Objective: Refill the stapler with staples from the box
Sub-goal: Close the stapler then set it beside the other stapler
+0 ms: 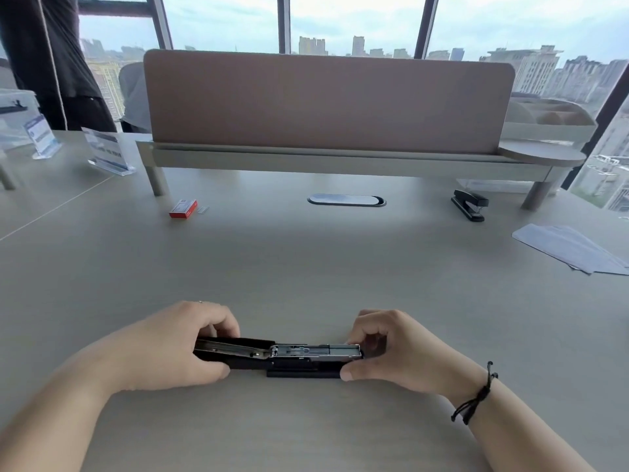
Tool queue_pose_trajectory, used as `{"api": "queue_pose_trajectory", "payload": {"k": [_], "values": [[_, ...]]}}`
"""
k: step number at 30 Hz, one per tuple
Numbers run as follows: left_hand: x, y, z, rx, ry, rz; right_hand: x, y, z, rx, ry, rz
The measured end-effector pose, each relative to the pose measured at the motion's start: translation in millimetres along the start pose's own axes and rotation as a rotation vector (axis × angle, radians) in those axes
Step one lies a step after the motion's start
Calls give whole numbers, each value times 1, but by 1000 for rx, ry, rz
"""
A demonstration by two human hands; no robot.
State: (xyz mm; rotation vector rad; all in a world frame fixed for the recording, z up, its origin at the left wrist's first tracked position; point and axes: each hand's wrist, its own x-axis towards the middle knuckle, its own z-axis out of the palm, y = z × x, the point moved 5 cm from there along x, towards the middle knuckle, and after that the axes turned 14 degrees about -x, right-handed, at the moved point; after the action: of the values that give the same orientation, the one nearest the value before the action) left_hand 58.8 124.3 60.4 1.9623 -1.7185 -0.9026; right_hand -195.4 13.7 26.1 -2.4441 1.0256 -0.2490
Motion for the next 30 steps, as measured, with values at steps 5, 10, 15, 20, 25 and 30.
{"api": "queue_pose_trajectory", "payload": {"k": [5,10,15,20,25,30], "values": [[-2,6,-11,-87,118,75,-1,0,-1,24,5,17],[-3,8,-19,-194,161,97,-1,-1,-2,57,10,10],[-2,5,-15,-193,120,41,0,0,-1,56,10,7],[-2,7,-17,-152,139,75,2,0,1,54,9,8],[0,27,-22,-274,200,241,2,1,2,65,12,18],[10,53,4,-448,188,406,2,1,1,72,21,9]]}}
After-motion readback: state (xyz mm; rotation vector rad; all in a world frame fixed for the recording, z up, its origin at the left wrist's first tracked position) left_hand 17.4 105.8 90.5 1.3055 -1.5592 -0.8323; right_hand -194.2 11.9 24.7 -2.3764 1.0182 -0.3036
